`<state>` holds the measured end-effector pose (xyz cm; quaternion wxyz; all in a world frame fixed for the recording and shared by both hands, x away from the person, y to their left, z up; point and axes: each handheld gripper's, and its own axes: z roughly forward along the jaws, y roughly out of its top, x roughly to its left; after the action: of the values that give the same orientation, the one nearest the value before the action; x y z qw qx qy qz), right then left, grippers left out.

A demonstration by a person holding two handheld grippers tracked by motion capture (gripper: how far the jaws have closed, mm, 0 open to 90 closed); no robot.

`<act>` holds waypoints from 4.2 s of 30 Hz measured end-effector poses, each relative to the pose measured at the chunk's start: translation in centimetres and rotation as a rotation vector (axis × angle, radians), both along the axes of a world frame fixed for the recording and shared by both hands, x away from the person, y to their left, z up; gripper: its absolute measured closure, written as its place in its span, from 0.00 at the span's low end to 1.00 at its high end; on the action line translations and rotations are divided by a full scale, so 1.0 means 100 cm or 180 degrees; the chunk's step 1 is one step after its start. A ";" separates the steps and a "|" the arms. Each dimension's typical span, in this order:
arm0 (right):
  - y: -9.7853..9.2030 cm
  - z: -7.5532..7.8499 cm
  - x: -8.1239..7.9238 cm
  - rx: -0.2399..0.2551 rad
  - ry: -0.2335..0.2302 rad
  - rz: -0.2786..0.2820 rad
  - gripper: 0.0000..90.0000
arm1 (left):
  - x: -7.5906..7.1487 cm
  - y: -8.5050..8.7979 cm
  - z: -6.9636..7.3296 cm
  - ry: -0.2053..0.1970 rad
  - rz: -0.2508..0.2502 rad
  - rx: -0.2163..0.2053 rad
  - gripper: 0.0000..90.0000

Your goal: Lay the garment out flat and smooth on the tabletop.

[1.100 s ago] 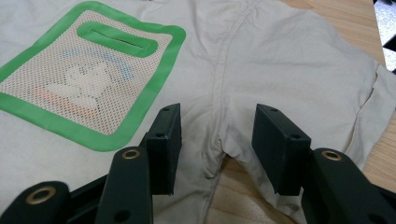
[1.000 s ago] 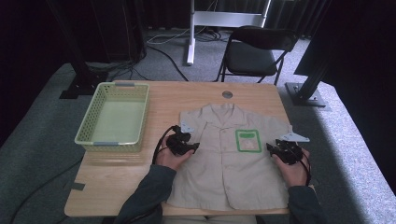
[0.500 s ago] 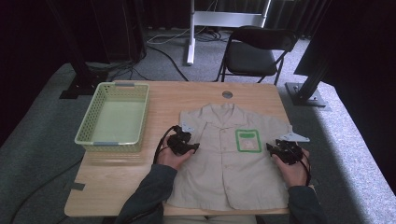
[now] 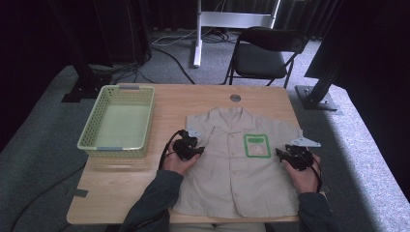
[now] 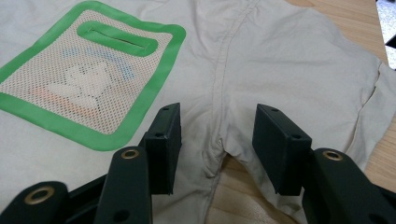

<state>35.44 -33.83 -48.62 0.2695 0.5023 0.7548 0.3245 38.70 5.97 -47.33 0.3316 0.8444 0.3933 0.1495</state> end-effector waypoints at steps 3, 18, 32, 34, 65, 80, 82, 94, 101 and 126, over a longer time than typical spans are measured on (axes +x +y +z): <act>0.000 0.000 0.000 0.0004 0.0001 -0.0003 0.57 | -0.001 0.000 0.000 -0.0030 0.0029 0.0033 0.75; -0.001 0.000 0.000 0.0018 0.0004 -0.0006 0.57 | -0.004 0.005 0.001 -0.0109 0.0112 0.0080 0.92; -0.001 0.000 0.000 0.0036 0.0011 -0.0011 0.56 | -0.006 0.020 0.005 -0.0197 0.0299 -0.0026 0.92; -0.001 0.000 0.000 0.0036 0.0012 -0.0011 0.56 | -0.007 0.022 0.006 -0.0215 0.0329 -0.0036 0.92; -0.002 0.000 0.000 0.0085 0.0033 0.0015 0.64 | -0.014 0.056 0.006 -0.0271 0.0692 -0.0205 0.92; -0.003 0.000 -0.001 0.0084 0.0031 -0.0011 0.65 | -0.017 0.063 0.006 -0.0279 0.0788 -0.0242 0.92; -0.003 0.000 -0.001 0.0085 0.0032 -0.0013 0.65 | -0.017 0.063 0.005 -0.0283 0.0789 -0.0241 0.92; -0.003 0.000 -0.001 0.0088 0.0032 -0.0016 0.65 | -0.019 0.066 0.006 -0.0280 0.0801 -0.0237 0.93; -0.003 0.000 -0.001 0.0090 0.0033 -0.0020 0.64 | -0.020 0.067 0.005 -0.0293 0.0812 -0.0239 0.93; -0.003 0.000 -0.001 0.0095 0.0036 -0.0022 0.64 | -0.023 0.069 0.005 -0.0327 0.0844 -0.0237 0.93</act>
<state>35.35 -34.13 -48.65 0.2589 0.5107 0.7497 0.3319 36.42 12.91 -46.80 0.3597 0.7634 0.4892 0.2202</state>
